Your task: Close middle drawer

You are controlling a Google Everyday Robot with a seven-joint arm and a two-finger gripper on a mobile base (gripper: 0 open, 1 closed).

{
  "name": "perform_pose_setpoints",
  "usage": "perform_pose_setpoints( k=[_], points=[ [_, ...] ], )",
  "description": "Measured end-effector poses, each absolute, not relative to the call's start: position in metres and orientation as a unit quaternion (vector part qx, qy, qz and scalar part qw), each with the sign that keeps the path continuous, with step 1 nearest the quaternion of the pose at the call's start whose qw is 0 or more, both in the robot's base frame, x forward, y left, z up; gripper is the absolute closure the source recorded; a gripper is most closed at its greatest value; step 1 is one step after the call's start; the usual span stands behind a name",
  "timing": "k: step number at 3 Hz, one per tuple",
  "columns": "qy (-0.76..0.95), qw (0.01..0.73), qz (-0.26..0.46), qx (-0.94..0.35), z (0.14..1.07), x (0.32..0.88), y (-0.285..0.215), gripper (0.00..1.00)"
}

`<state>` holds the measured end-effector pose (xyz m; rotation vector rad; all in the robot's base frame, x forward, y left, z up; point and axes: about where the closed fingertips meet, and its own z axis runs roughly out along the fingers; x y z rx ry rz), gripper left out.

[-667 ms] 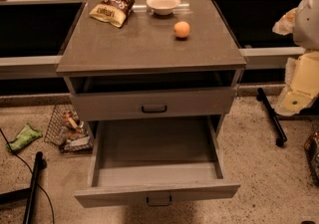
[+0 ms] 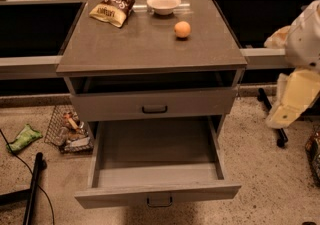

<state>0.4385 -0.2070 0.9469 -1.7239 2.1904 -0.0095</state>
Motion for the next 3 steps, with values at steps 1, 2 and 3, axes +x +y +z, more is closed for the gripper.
perform_pose_setpoints(
  k=[1, 2, 3],
  points=[
    [0.757, 0.200, 0.056, -0.620, 0.895, 0.435, -0.187, 0.00],
    [0.736, 0.214, 0.116, -0.631, 0.843, 0.428, -0.162, 0.00],
    [0.714, 0.201, 0.174, -0.648, 0.787, 0.414, -0.133, 0.00]
  ],
)
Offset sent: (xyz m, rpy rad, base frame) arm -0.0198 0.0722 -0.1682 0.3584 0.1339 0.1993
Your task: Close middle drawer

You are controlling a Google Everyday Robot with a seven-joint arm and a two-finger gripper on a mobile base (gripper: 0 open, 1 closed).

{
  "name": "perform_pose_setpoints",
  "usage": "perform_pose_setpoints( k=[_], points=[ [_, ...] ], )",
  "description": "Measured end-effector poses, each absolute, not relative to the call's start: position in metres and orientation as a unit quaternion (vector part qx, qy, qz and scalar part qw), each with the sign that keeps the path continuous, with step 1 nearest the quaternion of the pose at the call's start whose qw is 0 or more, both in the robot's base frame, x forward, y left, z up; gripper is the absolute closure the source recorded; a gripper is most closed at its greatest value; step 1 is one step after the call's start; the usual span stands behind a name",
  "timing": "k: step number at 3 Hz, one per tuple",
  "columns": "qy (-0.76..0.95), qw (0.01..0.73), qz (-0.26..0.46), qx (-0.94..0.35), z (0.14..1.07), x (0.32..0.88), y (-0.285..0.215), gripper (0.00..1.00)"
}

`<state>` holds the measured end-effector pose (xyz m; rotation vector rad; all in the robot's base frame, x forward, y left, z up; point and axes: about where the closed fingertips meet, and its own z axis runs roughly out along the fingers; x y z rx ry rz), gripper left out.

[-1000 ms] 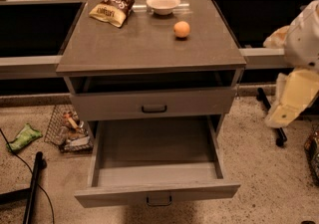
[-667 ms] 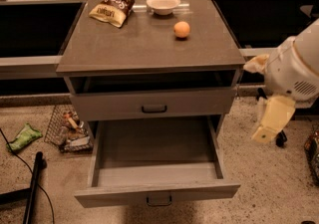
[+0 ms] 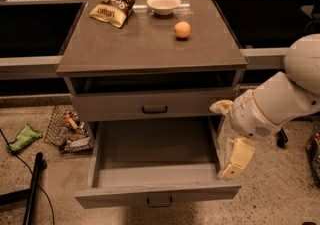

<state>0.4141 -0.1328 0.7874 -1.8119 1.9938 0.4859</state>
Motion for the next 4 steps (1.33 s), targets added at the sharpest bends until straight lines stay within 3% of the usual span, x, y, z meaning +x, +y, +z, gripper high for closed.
perform_pose_setpoints(
  k=[2, 4],
  points=[
    [0.704, 0.195, 0.176, -0.660, 0.775, 0.414, -0.128, 0.00],
    [0.659, 0.184, 0.189, -0.705, 0.691, 0.401, -0.106, 0.00]
  ],
)
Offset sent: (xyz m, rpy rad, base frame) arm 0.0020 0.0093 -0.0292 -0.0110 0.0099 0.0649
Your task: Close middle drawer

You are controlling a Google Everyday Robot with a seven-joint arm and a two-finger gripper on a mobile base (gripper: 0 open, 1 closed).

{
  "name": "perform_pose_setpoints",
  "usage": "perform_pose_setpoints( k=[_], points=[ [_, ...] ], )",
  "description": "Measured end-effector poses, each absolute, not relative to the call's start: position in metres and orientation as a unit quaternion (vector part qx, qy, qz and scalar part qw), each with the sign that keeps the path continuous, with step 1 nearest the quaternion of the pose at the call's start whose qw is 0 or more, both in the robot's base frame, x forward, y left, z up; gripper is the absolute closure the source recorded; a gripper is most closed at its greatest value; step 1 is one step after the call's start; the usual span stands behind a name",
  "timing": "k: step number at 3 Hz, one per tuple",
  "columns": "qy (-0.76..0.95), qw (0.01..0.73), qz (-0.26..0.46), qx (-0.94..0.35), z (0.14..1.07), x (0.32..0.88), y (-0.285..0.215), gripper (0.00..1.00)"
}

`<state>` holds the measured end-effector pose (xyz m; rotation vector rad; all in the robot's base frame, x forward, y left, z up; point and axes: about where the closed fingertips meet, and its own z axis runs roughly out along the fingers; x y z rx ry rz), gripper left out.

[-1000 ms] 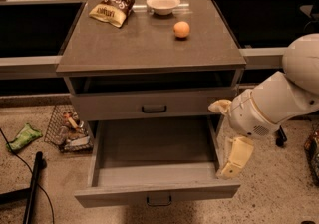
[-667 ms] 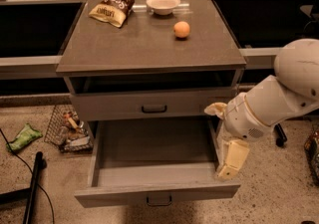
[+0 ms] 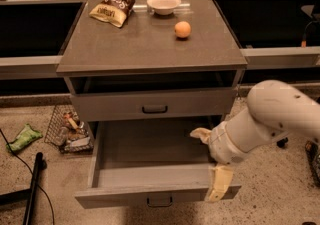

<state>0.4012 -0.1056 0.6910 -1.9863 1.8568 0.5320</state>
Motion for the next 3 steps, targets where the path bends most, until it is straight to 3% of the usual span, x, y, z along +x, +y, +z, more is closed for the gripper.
perform_pose_setpoints(
  k=[1, 2, 3],
  points=[
    [0.648, 0.183, 0.200, -0.712, 0.655, 0.395, -0.095, 0.00],
    [0.654, 0.174, 0.218, -0.703, 0.610, 0.392, -0.093, 0.17],
    [0.674, 0.178, 0.250, -0.672, 0.565, 0.393, -0.106, 0.41]
  ],
)
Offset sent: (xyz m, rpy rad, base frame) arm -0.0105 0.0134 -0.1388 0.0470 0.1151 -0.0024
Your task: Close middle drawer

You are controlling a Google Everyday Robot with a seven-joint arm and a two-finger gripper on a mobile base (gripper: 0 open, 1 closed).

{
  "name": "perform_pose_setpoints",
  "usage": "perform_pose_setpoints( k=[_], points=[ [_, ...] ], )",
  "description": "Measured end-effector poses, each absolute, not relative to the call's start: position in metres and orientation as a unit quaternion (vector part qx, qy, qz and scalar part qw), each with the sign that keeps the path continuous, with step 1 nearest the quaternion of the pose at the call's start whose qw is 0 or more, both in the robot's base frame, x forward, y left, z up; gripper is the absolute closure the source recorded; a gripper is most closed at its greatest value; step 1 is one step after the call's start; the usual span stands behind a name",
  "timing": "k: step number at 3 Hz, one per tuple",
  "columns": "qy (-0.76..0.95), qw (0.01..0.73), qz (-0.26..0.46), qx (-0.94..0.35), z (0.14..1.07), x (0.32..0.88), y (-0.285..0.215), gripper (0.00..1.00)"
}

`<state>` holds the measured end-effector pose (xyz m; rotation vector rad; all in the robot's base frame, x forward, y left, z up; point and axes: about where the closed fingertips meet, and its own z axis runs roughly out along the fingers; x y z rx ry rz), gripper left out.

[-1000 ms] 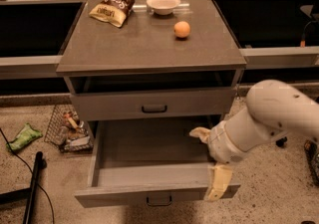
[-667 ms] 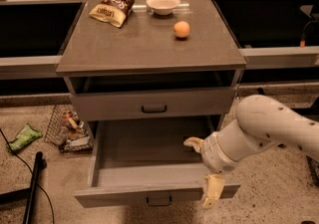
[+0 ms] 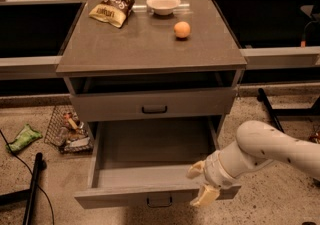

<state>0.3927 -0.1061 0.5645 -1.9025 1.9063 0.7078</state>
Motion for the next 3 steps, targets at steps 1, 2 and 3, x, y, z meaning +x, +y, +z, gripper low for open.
perform_pose_setpoints(
  k=[1, 2, 3],
  points=[
    [0.696, 0.174, 0.284, -0.636, 0.5177, 0.3927, -0.1230, 0.64],
    [0.696, 0.170, 0.293, -0.633, 0.5091, 0.3891, -0.1212, 0.87],
    [0.695, 0.169, 0.292, -0.635, 0.5080, 0.3881, -0.1193, 1.00]
  ],
)
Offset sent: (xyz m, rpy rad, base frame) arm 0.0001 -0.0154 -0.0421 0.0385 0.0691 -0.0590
